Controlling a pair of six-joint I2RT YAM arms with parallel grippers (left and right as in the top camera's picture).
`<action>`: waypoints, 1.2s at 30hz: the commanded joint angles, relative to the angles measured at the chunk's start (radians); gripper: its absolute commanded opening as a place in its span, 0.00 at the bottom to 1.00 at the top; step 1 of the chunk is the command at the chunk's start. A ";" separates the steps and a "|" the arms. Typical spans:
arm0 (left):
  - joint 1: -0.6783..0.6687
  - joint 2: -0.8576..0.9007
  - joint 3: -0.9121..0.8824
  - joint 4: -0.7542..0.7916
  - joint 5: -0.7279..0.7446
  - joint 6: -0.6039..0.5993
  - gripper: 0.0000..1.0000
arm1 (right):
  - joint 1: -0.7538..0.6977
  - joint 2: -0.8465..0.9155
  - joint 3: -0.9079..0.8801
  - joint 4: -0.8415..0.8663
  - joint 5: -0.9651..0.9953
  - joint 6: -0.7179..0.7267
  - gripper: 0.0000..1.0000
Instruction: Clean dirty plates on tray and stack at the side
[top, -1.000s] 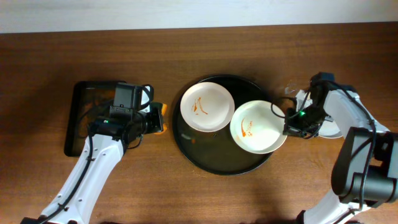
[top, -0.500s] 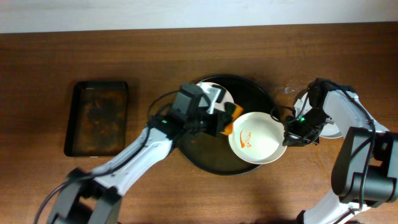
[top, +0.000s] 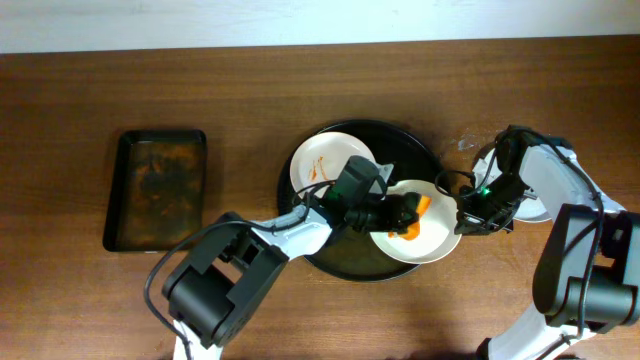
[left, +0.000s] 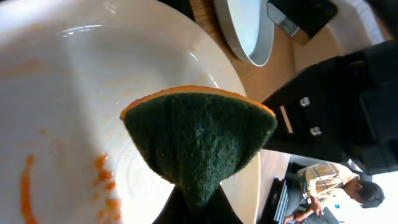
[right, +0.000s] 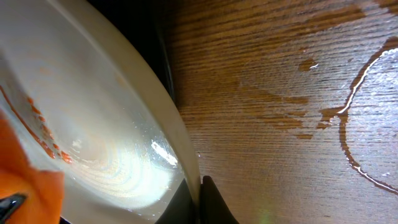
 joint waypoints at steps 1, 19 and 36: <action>-0.035 0.033 0.008 0.015 -0.003 -0.019 0.00 | 0.006 -0.001 -0.003 0.002 -0.002 0.003 0.04; -0.014 0.051 0.315 -0.480 -0.601 0.408 0.00 | 0.006 -0.001 -0.003 -0.010 -0.002 0.003 0.04; -0.158 0.118 0.440 -0.774 -0.494 0.434 0.00 | 0.006 -0.001 -0.003 -0.021 0.039 0.003 0.04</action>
